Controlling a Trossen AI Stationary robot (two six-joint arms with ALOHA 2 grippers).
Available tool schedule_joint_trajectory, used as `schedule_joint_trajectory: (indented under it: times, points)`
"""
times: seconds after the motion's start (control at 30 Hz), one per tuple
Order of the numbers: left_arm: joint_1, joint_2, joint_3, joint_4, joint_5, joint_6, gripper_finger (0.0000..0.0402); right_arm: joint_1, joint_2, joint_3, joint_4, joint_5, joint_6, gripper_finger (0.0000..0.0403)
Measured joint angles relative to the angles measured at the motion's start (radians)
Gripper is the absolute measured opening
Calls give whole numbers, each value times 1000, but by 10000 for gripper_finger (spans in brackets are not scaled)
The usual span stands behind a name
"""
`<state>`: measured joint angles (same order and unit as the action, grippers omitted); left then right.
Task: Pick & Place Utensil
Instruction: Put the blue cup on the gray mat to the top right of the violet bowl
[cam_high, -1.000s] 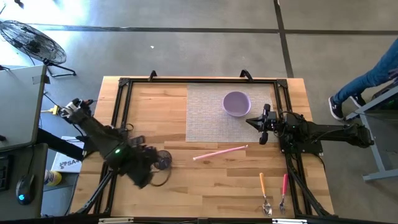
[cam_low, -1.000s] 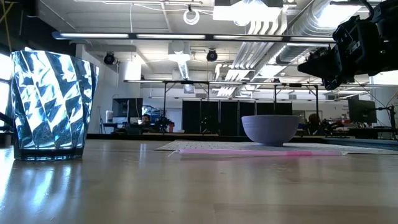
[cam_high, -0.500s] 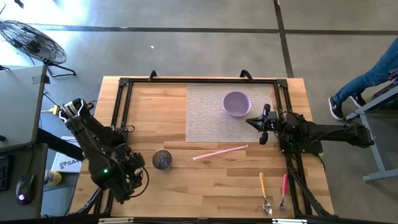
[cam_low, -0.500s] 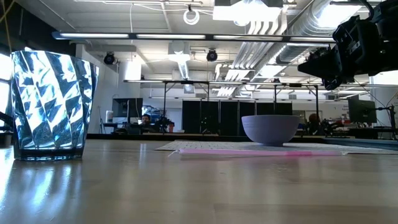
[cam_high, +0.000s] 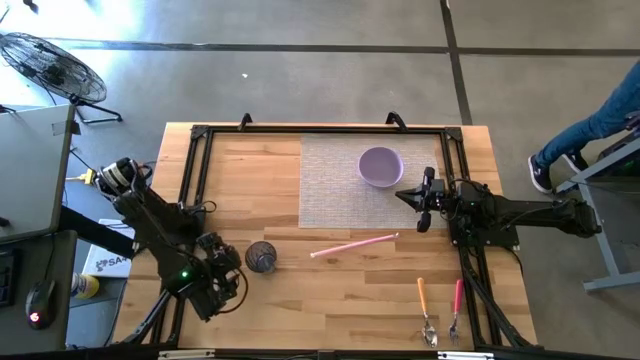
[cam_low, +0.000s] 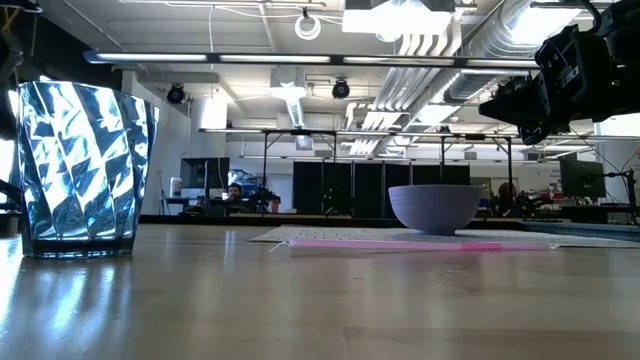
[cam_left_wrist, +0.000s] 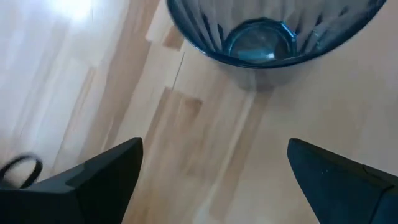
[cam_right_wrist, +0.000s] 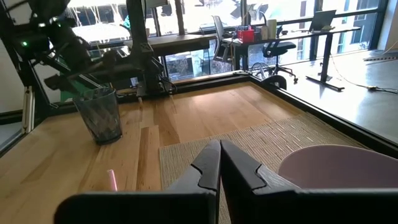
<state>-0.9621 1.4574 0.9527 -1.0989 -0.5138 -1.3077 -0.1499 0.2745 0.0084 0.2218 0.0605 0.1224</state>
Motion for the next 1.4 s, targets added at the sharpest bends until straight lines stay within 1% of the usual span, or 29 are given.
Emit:
schedule_joint_trajectory:
  times: [0.1,0.3,0.53,0.6,0.77,0.9,1.03,1.13,1.4]
  points:
    - [-19,0,-82,155,-57,47,395,0,0,0,0,0,0,3]
    - [-33,0,-218,395,-151,84,395,0,0,0,0,0,0,2]
    - [-33,0,-326,660,-291,167,395,0,0,0,0,0,0,2]
    - [-33,0,-349,721,-316,201,395,0,0,0,0,0,0,1]
    - [-33,0,-395,834,-390,264,395,0,0,0,0,0,0,4]
    - [-33,0,-428,903,-420,269,395,0,0,0,0,0,0,4]
    - [-33,1,-456,1006,-449,330,395,0,0,0,0,0,0,1]
    - [-33,1,-473,1080,-492,385,395,0,0,0,0,0,0,2]
    - [-33,1,-479,1113,-503,410,395,0,0,0,0,0,0,3]
